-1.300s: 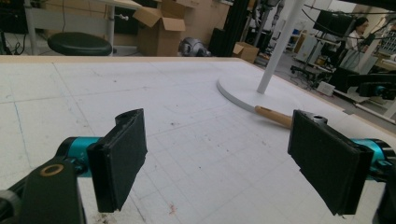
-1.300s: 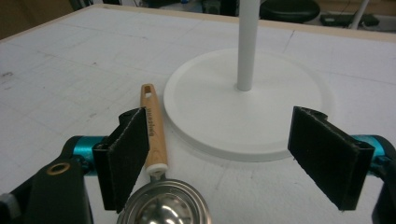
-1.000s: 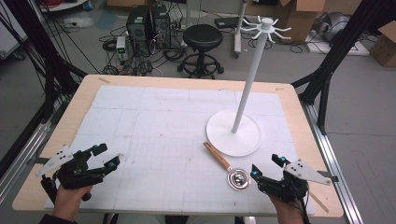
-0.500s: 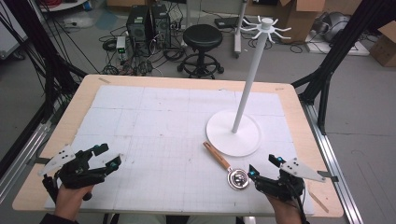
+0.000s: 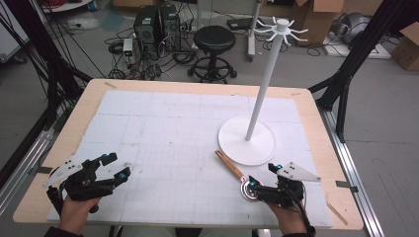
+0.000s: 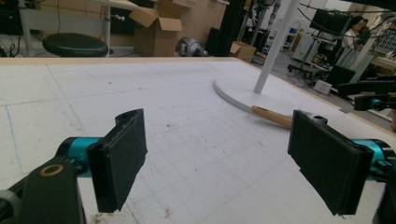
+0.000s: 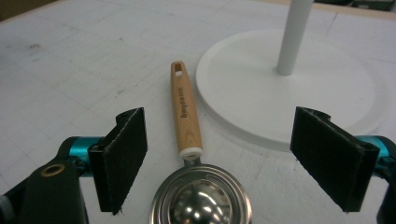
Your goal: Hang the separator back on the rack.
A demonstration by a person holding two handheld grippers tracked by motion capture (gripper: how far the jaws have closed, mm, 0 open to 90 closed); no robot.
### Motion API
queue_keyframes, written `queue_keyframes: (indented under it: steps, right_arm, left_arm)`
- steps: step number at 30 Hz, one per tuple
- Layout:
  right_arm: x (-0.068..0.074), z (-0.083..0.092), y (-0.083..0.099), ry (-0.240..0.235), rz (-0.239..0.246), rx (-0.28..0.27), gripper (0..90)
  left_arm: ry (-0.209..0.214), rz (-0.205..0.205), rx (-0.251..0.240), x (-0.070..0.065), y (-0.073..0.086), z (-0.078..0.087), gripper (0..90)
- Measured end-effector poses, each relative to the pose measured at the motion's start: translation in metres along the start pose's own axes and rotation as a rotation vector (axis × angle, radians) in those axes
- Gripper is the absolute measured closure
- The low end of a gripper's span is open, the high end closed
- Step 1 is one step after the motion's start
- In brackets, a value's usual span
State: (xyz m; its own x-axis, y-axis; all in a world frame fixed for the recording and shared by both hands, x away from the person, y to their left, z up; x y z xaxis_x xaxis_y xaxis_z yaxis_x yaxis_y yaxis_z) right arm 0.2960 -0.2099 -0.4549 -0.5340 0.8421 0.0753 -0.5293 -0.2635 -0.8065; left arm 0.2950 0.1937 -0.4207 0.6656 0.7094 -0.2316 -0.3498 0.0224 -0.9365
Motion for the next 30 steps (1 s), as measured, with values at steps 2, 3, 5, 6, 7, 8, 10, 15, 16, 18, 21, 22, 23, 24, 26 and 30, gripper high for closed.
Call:
queue_keyframes:
  steps: [2, 3, 5, 6, 7, 8, 10, 15, 16, 18, 21, 22, 23, 24, 26, 30]
  right_arm:
    - [0.001, -0.011, 0.002, -0.015, -0.002, 0.033, 18.1]
    - [0.003, -0.016, 0.004, -0.024, 0.001, 0.054, 19.6]
    - [0.006, -0.027, 0.006, -0.032, 0.021, 0.088, 22.0]
    - [0.007, -0.032, 0.007, -0.035, 0.028, 0.103, 22.8]
    - [0.011, -0.042, 0.008, -0.047, 0.039, 0.134, 25.4]
    - [0.011, -0.042, 0.008, -0.047, 0.039, 0.134, 25.4]
    - [0.015, -0.051, 0.009, -0.058, 0.052, 0.161, 26.7]
    - [0.024, -0.069, 0.012, -0.081, 0.087, 0.219, 34.7]
    - [0.025, -0.072, 0.011, -0.082, 0.086, 0.224, 37.4]
    - [0.025, -0.074, 0.011, -0.086, 0.081, 0.231, 41.0]
    - [0.025, -0.077, 0.012, -0.086, 0.086, 0.247, 43.7]
    - [0.023, -0.079, 0.014, -0.078, 0.099, 0.264, 46.8]
    - [0.022, -0.081, 0.015, -0.070, 0.100, 0.271, 48.6]
    - [0.021, -0.081, 0.016, -0.062, 0.104, 0.278, 50.6]
    - [0.020, -0.082, 0.015, -0.053, 0.106, 0.277, 53.4]
    - [0.017, -0.082, 0.014, -0.037, 0.116, 0.291, 60.1]
  left_arm:
    - [-0.003, 0.003, -0.002, 0.001, 0.000, 0.001, 20.0]
    - [-0.004, 0.003, -0.001, 0.002, 0.000, 0.001, 20.0]
    - [-0.006, 0.010, -0.004, 0.003, 0.000, 0.002, 20.0]
    - [-0.004, 0.010, -0.005, 0.003, 0.000, 0.002, 20.1]
    - [-0.003, 0.010, -0.005, 0.003, 0.000, 0.002, 20.1]
    - [-0.002, 0.009, -0.004, 0.003, 0.000, 0.002, 20.1]
    - [0.000, 0.011, -0.008, 0.002, 0.000, 0.002, 20.1]
    - [0.002, 0.007, -0.002, 0.002, 0.000, 0.001, 20.1]
    - [0.003, 0.005, 0.000, 0.002, 0.001, 0.001, 20.2]
    - [0.004, 0.005, 0.000, 0.002, 0.001, 0.001, 20.1]
    - [0.005, 0.009, -0.002, 0.002, 0.000, 0.001, 20.1]
    - [0.005, 0.009, -0.003, 0.002, 0.000, 0.001, 20.2]
    - [0.004, 0.012, -0.004, 0.002, 0.000, 0.001, 20.1]
    - [0.004, 0.012, -0.004, 0.002, 0.000, 0.001, 20.1]
    - [0.006, 0.010, -0.002, 0.002, 0.000, 0.001, 20.2]
    - [0.006, 0.012, -0.004, 0.002, 0.000, 0.001, 20.2]
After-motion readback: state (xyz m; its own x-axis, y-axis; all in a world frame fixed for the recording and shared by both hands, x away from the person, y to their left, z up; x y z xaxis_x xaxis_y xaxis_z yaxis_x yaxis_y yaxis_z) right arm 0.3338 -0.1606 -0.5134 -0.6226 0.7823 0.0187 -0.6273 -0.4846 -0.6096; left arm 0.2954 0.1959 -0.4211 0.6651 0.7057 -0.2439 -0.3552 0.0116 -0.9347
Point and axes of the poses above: each handheld gripper's, and its own axes: z roughly backward along the jaws, y roughly out of its underside, x roughly to its left, the point moved 10 cm from there along -z, roughly forward along the jaws, and after that the axes turned 7 degrees about x, right-handed, at the moved point
